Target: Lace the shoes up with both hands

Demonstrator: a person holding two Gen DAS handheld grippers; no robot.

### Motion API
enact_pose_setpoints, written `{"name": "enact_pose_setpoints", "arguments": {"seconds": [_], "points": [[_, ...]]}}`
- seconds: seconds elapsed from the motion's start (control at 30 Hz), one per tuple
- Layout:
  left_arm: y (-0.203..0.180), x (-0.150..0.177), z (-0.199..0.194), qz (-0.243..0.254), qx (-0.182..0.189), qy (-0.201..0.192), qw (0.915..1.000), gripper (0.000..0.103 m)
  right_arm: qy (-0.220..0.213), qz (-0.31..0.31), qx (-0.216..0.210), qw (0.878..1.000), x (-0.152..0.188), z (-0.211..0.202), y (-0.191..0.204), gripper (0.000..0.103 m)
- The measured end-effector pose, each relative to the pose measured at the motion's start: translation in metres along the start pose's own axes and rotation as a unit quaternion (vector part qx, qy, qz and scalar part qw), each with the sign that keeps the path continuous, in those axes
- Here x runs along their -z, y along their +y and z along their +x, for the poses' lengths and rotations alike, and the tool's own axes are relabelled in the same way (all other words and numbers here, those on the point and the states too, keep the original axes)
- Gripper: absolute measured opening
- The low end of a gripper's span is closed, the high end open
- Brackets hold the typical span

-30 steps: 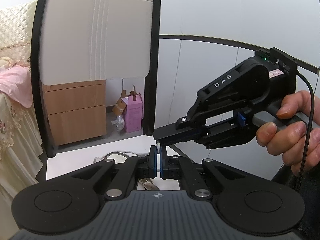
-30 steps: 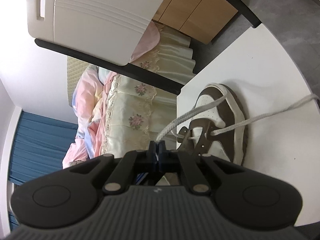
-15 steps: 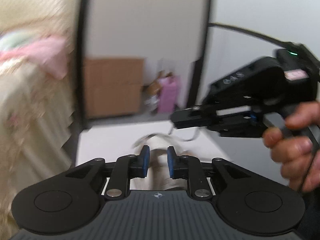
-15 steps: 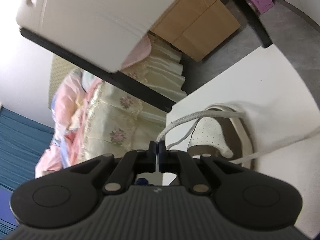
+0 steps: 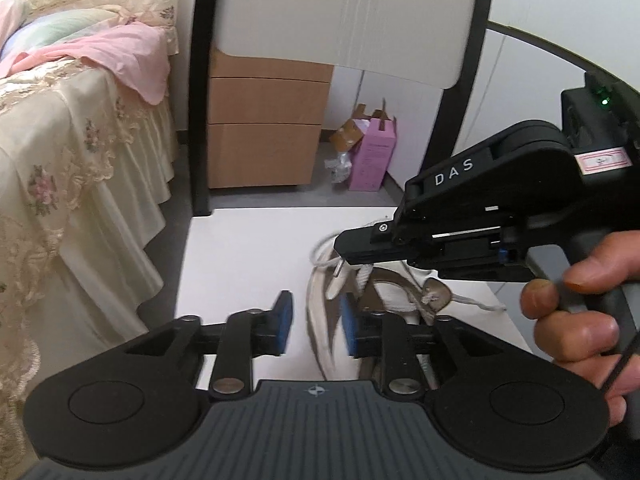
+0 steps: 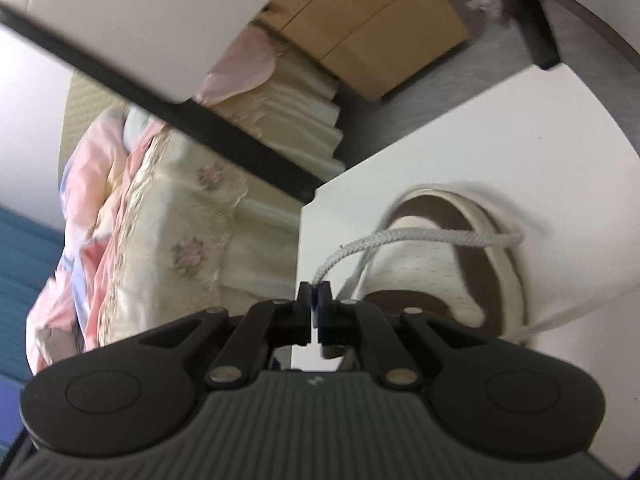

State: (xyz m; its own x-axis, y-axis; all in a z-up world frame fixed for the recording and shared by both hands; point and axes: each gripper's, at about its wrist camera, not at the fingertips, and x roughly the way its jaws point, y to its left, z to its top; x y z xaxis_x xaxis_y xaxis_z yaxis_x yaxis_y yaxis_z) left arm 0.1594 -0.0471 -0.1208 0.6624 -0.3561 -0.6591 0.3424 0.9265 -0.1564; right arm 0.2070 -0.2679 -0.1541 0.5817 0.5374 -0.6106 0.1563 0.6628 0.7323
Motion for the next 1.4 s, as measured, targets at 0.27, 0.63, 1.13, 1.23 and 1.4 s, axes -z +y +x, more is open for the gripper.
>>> {"name": "enact_pose_setpoints", "arguments": {"seconds": [0.27, 0.63, 1.13, 1.23, 1.4], "points": [[-0.008, 0.003, 0.005, 0.015, 0.002, -0.007, 0.9999, 0.039, -0.002, 0.013, -0.001, 1.000, 0.001, -0.007, -0.013, 0.004], [0.000, -0.006, 0.009, 0.011, 0.001, -0.013, 0.9998, 0.039, -0.010, 0.021, 0.001, 1.000, 0.003, -0.011, -0.015, 0.004], [0.004, -0.001, 0.019, -0.019, -0.009, -0.005, 0.9998, 0.049, -0.012, 0.020, -0.005, 1.000, 0.004, -0.009, -0.016, 0.005], [0.009, -0.001, 0.020, -0.035, -0.014, 0.000, 0.9993, 0.050, -0.016, 0.019, -0.006, 1.000, 0.004, -0.010, -0.015, 0.005], [0.022, -0.001, 0.022, -0.075, -0.019, 0.012, 0.9969, 0.050, -0.024, -0.014, 0.007, 1.000, 0.006, -0.012, -0.006, 0.005]]}}
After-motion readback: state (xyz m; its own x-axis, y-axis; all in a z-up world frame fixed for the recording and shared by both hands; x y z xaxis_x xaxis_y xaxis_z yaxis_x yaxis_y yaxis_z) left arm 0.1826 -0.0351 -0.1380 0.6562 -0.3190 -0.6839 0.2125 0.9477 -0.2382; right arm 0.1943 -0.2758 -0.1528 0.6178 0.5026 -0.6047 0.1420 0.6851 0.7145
